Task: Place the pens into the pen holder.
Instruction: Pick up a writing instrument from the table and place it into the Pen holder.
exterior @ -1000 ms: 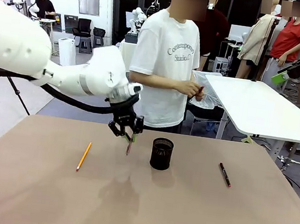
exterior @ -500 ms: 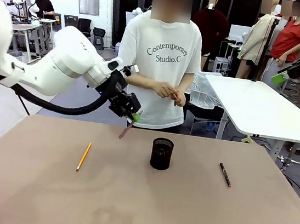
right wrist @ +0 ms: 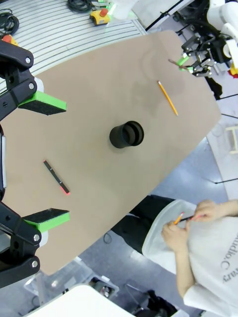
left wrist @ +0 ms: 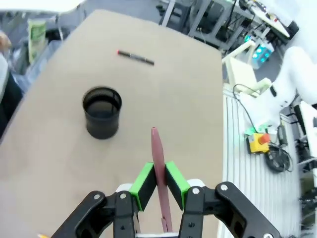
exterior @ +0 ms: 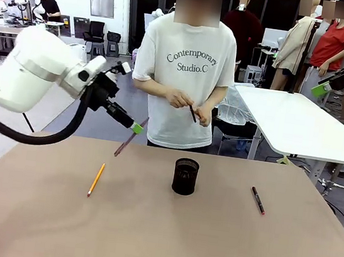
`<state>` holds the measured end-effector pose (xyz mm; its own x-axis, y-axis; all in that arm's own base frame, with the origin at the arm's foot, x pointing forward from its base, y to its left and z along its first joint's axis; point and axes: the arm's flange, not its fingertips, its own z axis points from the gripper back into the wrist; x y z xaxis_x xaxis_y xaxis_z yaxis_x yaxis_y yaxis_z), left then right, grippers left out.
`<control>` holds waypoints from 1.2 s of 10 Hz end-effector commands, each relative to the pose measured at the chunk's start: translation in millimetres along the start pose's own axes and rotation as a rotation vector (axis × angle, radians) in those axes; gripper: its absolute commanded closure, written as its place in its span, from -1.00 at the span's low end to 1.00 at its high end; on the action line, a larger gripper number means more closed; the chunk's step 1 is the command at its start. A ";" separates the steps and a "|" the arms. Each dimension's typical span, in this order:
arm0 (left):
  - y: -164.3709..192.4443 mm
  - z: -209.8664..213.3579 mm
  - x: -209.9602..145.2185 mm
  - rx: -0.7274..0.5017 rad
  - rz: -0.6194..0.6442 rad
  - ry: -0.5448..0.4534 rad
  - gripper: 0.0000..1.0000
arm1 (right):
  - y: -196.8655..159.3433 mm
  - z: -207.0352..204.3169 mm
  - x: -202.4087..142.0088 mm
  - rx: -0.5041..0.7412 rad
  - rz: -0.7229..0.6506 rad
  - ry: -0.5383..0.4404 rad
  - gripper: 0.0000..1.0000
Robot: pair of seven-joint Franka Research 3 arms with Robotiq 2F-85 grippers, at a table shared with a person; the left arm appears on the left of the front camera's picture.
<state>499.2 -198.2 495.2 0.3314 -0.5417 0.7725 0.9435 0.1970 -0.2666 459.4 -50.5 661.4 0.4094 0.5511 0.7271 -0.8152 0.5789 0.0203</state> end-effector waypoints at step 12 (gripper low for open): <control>-24.3 122.3 -30.9 -0.049 -0.148 -0.372 1.00 | 0.3 0.8 1.2 0.005 0.004 -0.015 -1.00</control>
<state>475.9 -92.3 557.3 0.2198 -0.2643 0.9391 0.9730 0.1289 -0.1915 459.4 -50.6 661.4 0.4097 0.5511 0.7269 -0.8150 0.5791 0.0203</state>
